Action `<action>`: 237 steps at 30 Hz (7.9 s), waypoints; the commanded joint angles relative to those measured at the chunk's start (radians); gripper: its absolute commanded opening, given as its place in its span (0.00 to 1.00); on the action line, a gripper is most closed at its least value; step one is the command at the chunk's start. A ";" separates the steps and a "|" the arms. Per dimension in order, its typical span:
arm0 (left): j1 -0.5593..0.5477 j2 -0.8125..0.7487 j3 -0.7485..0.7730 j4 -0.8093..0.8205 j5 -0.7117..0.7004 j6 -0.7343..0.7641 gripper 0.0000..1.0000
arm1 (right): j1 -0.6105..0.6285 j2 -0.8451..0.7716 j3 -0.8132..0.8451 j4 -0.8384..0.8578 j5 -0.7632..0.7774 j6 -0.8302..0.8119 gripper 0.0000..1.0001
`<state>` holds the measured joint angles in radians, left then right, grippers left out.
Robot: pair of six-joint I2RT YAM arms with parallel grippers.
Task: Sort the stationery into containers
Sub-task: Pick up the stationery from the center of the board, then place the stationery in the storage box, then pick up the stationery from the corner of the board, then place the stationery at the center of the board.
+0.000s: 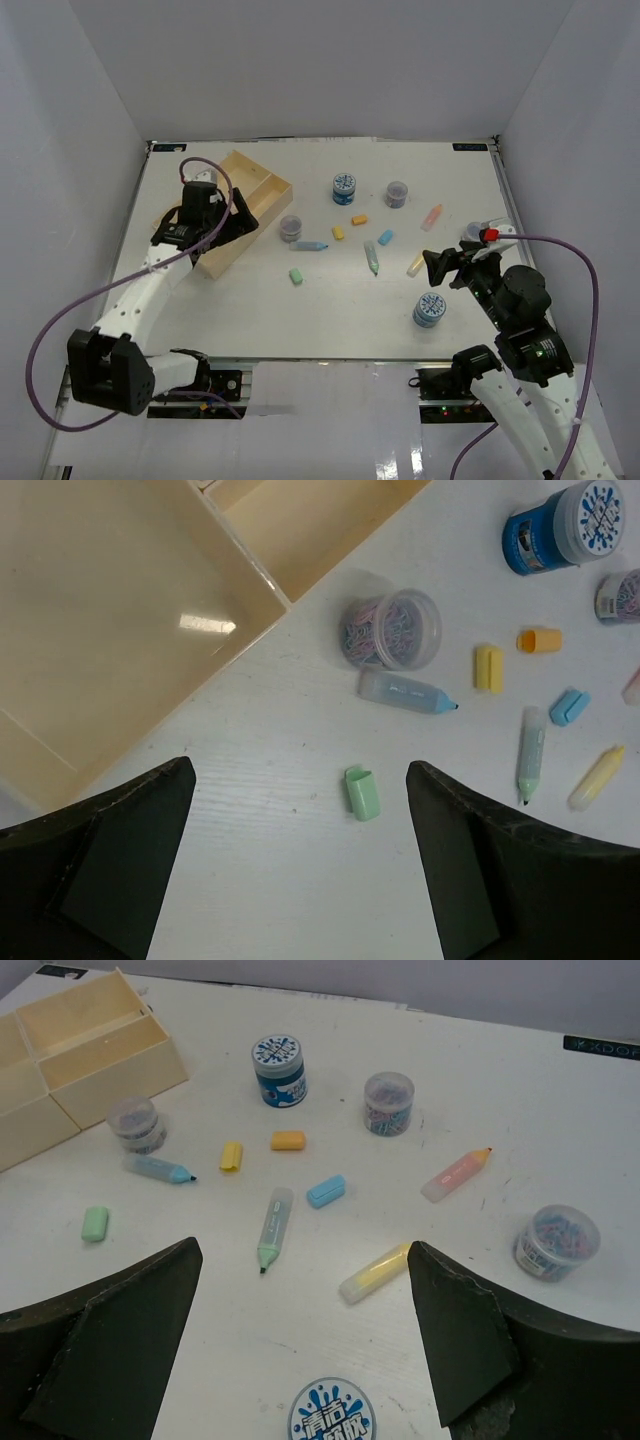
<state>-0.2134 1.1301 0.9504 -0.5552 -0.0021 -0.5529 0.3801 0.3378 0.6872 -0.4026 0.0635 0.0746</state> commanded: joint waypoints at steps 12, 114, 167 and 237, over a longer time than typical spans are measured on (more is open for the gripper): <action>-0.237 0.566 0.409 0.043 -0.254 -0.075 0.98 | 0.003 -0.043 -0.071 0.025 0.029 0.008 0.90; 0.108 1.211 1.116 0.078 -0.302 0.110 0.58 | 0.003 -0.008 -0.094 0.022 -0.113 -0.022 0.90; -0.015 -0.089 -0.151 0.276 0.080 0.304 0.98 | -0.407 1.147 0.397 -0.045 0.362 0.468 0.90; -0.026 0.011 -0.165 0.287 0.139 0.292 0.98 | 0.533 1.334 0.404 0.229 0.087 0.042 0.66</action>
<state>-0.2340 1.1446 0.7929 -0.3031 0.1001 -0.2562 0.9070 1.6634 1.0958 -0.2611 0.1555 0.1230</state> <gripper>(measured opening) 0.979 0.669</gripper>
